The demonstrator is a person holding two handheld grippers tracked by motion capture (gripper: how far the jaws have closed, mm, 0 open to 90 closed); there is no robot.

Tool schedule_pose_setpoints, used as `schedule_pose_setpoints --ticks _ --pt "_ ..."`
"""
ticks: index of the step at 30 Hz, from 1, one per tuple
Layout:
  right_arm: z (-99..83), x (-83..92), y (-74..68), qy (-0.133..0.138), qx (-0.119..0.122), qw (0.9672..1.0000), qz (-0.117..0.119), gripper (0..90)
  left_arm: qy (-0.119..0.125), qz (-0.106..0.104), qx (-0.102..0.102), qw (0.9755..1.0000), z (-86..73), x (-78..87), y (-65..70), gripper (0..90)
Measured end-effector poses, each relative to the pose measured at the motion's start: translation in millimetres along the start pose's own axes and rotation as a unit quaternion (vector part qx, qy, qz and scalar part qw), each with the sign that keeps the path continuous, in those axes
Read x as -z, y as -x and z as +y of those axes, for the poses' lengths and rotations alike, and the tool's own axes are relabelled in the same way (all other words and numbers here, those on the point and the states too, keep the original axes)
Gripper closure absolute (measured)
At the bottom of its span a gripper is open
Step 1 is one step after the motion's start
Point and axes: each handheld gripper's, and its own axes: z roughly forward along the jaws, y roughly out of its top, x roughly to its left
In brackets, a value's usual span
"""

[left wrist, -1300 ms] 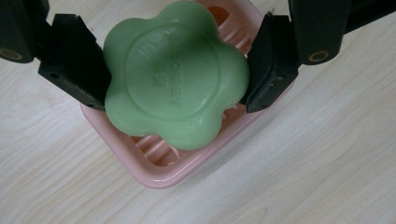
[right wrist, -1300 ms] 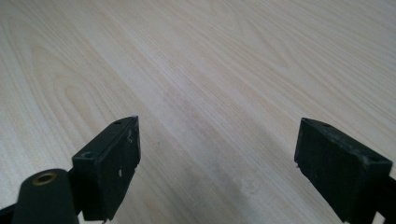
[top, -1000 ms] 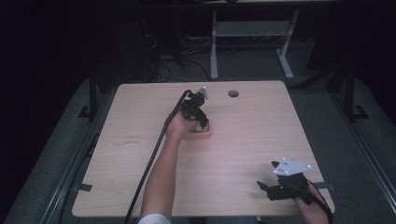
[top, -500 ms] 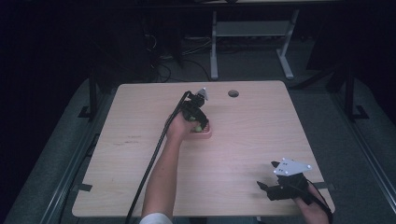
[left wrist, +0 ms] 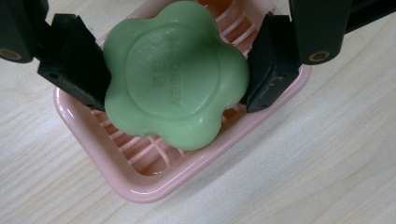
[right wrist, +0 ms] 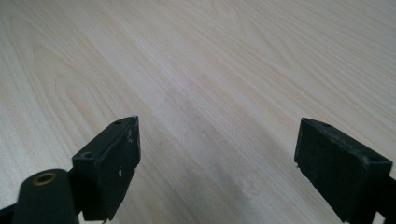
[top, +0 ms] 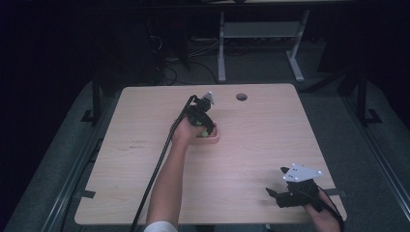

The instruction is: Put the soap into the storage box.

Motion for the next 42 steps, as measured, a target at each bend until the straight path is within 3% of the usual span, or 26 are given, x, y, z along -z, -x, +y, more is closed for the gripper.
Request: schedule_pose_setpoints --ticks 7,12,24,34,36,42 --pt "-0.2 0.2 0.1 -0.001 0.0 1.0 0.0 13.8 -0.001 0.003 -0.002 1.0 -0.8 1.5 0.9 26.1" --pt "-0.1 -0.1 -0.1 -0.001 0.001 1.0 -0.001 13.8 0.022 -0.002 -0.003 0.9997 -1.1 10.3 0.9 25.9" --pt "0.0 -1.4 -0.4 -0.002 -0.002 1.0 -0.001 13.8 0.038 -0.012 -0.006 0.9992 -7.3 22.0 0.4 24.9" --pt "-0.2 -1.6 -0.5 -0.005 -0.004 1.0 -0.002 13.8 0.054 -0.016 -0.016 0.9983 -17.7 28.7 4.1 24.6" --pt "-0.5 -1.9 0.9 -0.006 0.004 1.0 -0.004 13.8 0.06 -0.022 -0.013 0.9979 -20.6 30.4 4.0 24.6" --pt "-1.1 -1.5 1.7 -0.006 -0.007 0.9999 -0.005 13.8 0.068 -0.026 -0.009 0.9973 -27.4 33.0 4.5 24.1"
